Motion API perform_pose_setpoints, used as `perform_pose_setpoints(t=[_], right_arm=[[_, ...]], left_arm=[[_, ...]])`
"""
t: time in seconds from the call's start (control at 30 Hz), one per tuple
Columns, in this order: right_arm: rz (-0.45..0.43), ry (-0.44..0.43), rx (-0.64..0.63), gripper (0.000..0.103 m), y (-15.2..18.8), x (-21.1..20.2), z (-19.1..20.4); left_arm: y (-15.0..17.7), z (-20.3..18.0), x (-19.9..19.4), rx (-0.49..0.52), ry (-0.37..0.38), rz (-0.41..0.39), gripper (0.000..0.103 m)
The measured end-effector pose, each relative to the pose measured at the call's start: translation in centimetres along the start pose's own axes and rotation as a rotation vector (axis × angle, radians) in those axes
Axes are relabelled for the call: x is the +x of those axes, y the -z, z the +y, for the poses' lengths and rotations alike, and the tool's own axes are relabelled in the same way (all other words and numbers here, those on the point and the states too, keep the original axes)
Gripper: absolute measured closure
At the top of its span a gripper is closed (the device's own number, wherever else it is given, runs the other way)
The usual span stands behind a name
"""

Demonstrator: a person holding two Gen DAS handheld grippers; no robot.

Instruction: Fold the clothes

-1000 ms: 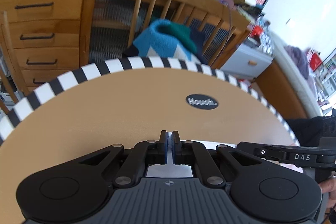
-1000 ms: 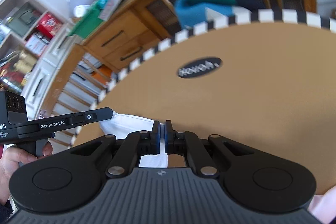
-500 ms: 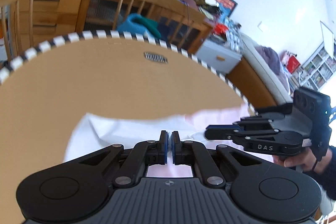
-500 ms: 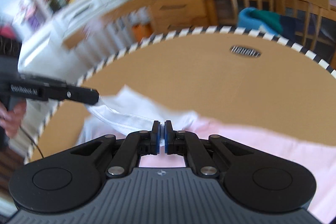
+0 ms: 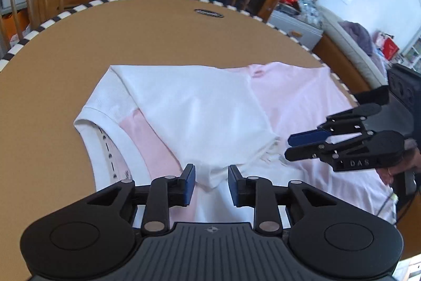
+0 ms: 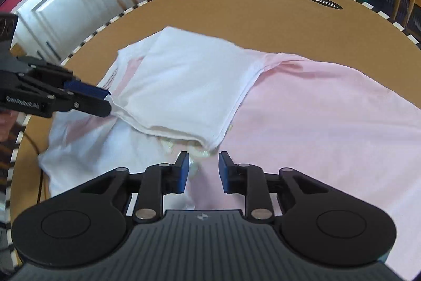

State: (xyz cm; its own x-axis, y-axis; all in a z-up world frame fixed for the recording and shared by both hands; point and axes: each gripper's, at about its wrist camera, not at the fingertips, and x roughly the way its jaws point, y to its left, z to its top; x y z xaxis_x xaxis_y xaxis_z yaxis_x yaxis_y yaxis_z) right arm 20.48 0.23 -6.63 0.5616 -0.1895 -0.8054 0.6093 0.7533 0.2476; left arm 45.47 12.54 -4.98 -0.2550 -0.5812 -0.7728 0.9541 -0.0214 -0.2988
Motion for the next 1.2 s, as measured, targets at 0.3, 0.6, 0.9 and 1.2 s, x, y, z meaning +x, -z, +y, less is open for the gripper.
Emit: perform_pose_setpoints(t=[0.3,0.6,0.9,1.2], right_arm=[[-0.131,-0.015,0.118,0.083,-2.5,1.3,-0.2],[-0.093,0.027,0.139,0.085,-1.0,2.3,-0.2],[-0.254,0.099,0.382,0.075,8.7,-9.1,-0.2],[-0.372,0.242,0.823,0.071,24.0,-14.9,0.5]], left_arm=[[0.2,-2.3,1.8,-0.110,-0.086,-0.104,0.071],[2.4,-2.9,0.8,-0.086,-0.227,-0.063,0.080],[8.7,-1.2,-7.0,-0.347,-0.201,-0.118,0.061],[15.1,-0.7,-8.1,-0.547,-0.133,-0.135,0.060]])
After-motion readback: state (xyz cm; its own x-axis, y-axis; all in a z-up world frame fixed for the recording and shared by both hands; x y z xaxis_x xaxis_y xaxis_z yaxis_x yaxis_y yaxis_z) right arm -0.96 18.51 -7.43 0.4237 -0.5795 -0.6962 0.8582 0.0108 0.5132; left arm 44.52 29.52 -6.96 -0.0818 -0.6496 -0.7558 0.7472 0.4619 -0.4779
